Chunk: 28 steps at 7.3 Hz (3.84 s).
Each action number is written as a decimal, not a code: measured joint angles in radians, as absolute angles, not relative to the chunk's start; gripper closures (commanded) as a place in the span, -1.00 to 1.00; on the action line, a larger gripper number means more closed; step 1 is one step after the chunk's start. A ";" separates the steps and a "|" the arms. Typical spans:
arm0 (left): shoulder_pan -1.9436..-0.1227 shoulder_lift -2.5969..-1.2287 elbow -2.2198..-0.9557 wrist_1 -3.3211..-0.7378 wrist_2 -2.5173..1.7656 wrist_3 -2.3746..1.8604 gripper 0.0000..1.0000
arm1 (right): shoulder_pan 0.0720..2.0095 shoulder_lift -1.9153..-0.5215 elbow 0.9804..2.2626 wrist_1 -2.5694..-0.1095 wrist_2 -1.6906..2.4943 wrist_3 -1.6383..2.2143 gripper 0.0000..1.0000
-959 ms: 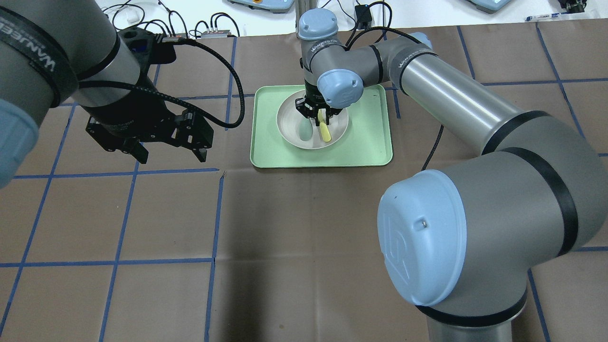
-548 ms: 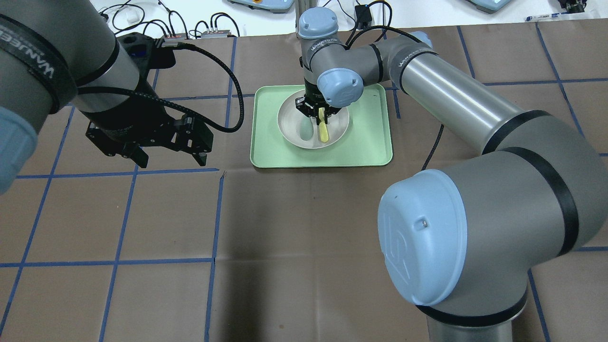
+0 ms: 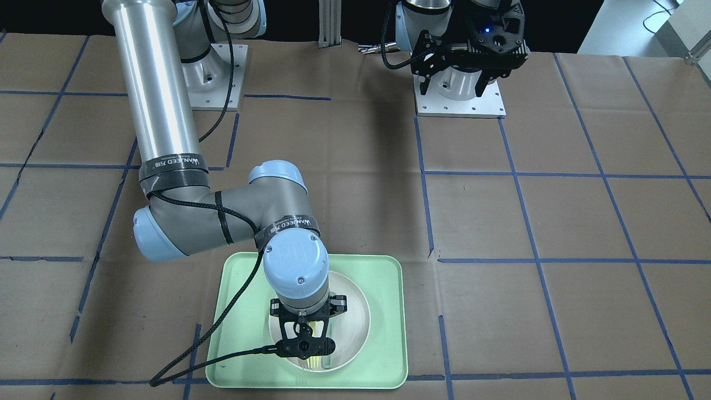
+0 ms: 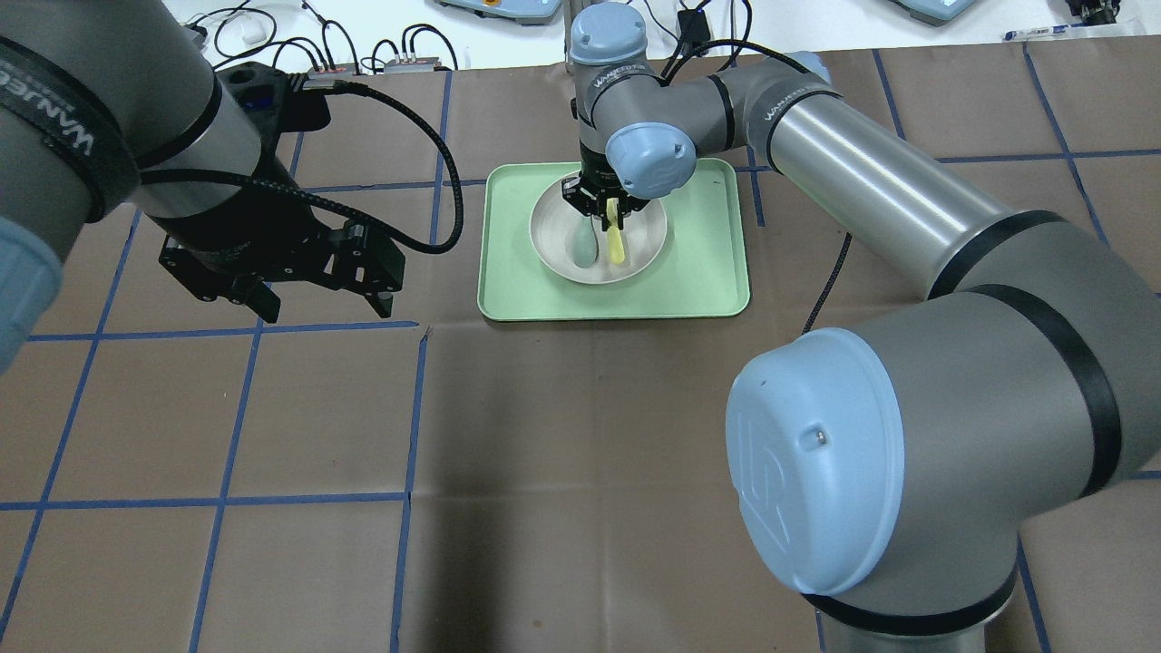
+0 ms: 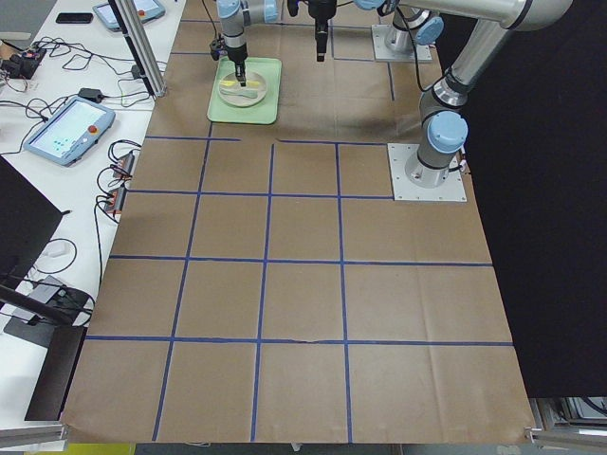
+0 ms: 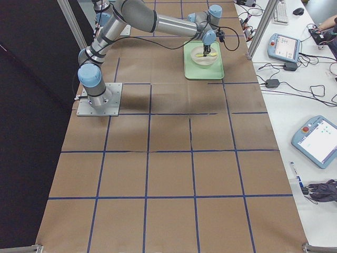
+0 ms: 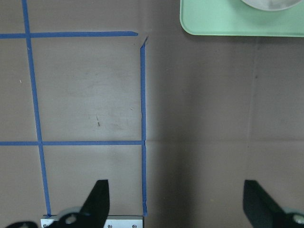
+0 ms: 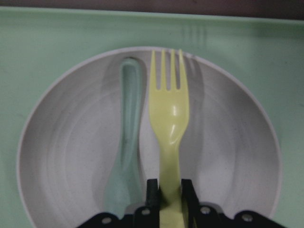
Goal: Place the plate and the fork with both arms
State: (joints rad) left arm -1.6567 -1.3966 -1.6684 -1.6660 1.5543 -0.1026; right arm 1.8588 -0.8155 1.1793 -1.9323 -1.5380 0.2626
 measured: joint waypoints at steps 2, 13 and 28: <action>-1.656 -1.396 -1.669 -1.668 1.560 -0.121 -1.00 | 1.843 -0.860 1.183 -1.890 -1.535 0.271 0.92; -1.547 -1.388 -1.748 -1.669 1.587 -0.087 -1.00 | 1.690 -0.838 1.282 -1.851 -1.609 0.191 -0.99; -1.547 -1.401 -1.751 -1.669 1.585 -0.097 -1.00 | 1.600 -1.579 1.620 -1.539 -1.609 0.044 -1.00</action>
